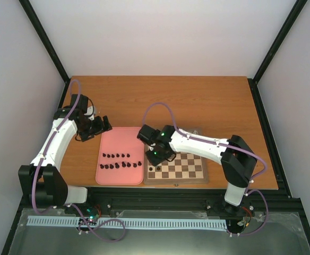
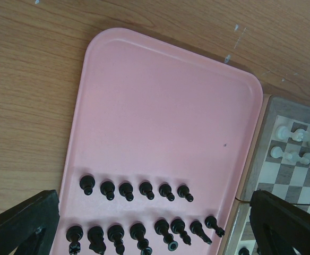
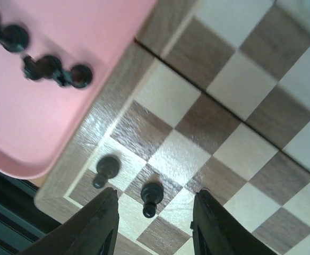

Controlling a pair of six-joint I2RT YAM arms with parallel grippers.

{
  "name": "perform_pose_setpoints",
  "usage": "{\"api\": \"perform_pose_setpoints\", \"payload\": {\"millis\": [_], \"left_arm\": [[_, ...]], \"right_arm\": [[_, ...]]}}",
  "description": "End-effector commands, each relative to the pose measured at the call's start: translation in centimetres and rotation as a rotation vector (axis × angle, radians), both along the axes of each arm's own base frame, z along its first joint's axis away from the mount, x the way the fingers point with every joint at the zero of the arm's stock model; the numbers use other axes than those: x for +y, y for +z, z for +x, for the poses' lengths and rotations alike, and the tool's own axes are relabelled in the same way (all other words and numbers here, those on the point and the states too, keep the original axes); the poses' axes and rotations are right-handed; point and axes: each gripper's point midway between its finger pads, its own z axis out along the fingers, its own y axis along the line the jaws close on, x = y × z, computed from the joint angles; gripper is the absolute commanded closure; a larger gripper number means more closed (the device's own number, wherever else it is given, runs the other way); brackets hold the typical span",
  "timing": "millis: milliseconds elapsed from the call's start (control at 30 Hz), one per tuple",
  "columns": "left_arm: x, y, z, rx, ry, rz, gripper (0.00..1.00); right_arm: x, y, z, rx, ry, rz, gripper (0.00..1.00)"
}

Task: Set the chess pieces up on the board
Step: Place the chess piece on the chessboard, then pick up the chess piece from the storage box.

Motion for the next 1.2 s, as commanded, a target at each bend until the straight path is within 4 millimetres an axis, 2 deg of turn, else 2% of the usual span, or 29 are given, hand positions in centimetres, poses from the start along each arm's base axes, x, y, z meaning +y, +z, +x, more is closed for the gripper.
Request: {"api": "perform_pose_setpoints", "payload": {"millis": [0,100,233,400,500,733,900,1167], "left_arm": [[0.0,0.5,0.4,-0.026,0.009,-0.013,0.0],[0.0,0.7,0.4,-0.031,0.009,-0.012,0.0],[0.0,0.9,0.4,-0.032,0.009,-0.012,0.0],[-0.1,1.0,0.2,-0.04,0.013,-0.02,0.0],[-0.1,1.1,0.0,-0.041,0.012,-0.02,0.0],[-0.2,1.1,-0.1,-0.042,0.011,-0.023,0.0],[-0.2,1.1,0.0,-0.039,0.012,-0.024,0.0],[0.0,0.9,0.2,-0.037,0.012,-0.015,0.0]], "right_arm": [[1.5,4.1,1.7,-0.096,0.027,0.045,0.6],[3.9,5.0,2.4,-0.091,0.076,0.085,0.6],[7.7,5.2,3.1,-0.073,0.143,0.156,0.6],[11.8,3.0,3.7,-0.027,0.192,0.216,0.62],[13.3,1.8,4.1,-0.018,0.207,0.22,0.63],[14.8,-0.9,4.6,0.012,0.234,0.191,0.63],[14.8,-2.6,4.6,0.039,0.236,0.162,0.64],[14.3,-4.0,4.8,0.063,0.228,0.129,0.68]]}}
